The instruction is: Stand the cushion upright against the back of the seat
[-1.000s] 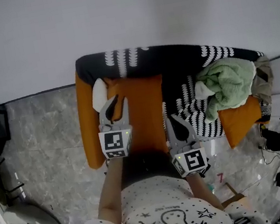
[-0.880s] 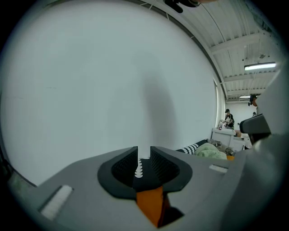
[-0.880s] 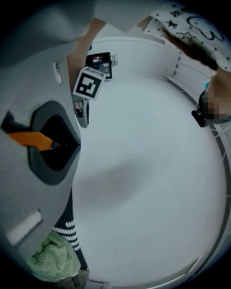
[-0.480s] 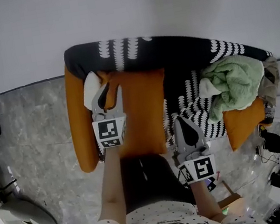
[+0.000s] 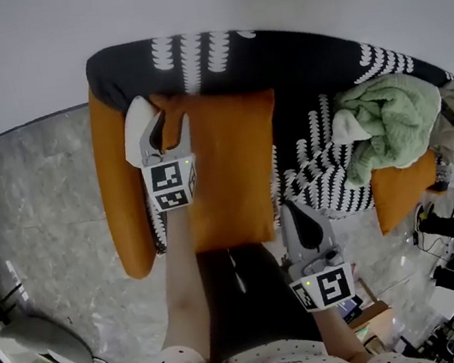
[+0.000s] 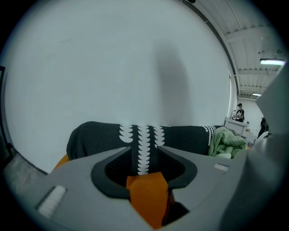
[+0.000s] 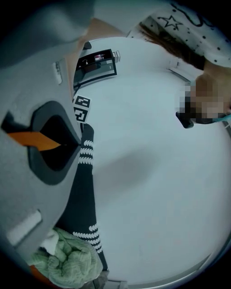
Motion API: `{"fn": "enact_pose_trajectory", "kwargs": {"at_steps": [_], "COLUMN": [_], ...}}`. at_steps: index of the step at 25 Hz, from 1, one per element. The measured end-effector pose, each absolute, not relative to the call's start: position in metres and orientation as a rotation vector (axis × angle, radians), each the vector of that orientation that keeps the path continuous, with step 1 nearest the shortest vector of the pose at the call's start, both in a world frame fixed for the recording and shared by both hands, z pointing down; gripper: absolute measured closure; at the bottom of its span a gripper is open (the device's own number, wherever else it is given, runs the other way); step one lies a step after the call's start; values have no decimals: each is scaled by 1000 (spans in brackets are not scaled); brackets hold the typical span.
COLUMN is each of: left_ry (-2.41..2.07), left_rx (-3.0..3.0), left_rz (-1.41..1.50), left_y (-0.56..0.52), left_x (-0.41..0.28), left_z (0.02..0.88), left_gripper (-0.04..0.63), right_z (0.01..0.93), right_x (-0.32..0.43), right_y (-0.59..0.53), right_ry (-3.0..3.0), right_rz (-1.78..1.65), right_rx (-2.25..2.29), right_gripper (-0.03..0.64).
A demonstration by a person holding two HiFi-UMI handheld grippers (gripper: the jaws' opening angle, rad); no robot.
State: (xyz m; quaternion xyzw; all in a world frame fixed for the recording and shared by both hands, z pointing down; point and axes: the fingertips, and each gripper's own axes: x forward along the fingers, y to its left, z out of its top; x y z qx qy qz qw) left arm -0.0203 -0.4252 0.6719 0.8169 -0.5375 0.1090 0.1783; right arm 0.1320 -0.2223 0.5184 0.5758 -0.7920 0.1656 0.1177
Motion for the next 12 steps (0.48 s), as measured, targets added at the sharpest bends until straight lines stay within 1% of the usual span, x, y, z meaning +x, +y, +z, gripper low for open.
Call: {"fn": "enact_pose_trajectory", "kwargs": {"at_steps": [7, 12], "left_ry": [-1512, -1470], "left_rx": [2266, 2206], "left_rz": [399, 444], "left_y": [-439, -447], "left_x": [-15, -8], "left_z": [722, 756], "left_gripper": [393, 367], "right_z": [530, 536], "right_x": [131, 135], "right_y": [-241, -252], "right_ry": [-2302, -2288], "right_rz": [526, 541], "right_rx": [1675, 1691], "right_gripper": [618, 618]}}
